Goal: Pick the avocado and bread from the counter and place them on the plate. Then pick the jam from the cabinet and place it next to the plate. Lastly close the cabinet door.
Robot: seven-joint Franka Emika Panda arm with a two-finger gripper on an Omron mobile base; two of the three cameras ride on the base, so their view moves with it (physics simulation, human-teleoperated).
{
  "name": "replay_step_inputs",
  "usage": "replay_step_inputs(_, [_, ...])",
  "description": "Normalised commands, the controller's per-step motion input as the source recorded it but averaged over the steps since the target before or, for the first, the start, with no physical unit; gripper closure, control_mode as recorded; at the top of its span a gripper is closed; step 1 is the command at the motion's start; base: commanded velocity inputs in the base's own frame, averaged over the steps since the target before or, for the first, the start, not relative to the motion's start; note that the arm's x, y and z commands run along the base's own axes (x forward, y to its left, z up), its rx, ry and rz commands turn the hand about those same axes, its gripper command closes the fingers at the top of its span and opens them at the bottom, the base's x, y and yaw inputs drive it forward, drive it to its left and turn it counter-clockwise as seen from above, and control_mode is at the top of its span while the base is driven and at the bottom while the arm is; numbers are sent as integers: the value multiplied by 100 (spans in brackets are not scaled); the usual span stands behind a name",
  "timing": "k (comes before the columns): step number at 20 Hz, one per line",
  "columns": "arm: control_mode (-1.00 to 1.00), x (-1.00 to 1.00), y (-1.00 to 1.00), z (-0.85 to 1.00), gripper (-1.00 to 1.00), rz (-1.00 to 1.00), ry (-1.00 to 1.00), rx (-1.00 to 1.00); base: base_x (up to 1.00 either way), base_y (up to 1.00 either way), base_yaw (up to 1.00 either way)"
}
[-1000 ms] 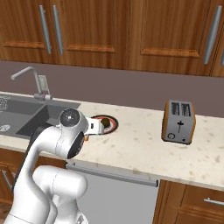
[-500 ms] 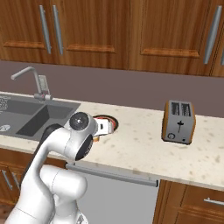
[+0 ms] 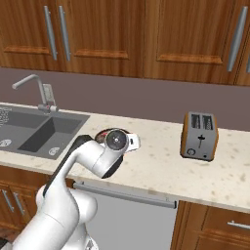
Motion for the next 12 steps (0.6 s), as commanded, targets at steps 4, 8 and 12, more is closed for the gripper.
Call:
replay_step_inputs(4, [-100, 31, -14, -15, 100, 14, 2, -6, 0, 0, 0])
replay_step_inputs(8, [-100, 32, -3, -15, 100, 11, 5, -14, 0, 0, 0])
replay_step_inputs(12, [-100, 40, 0, -24, 100, 11, 7, -11, 0, 0, 0])
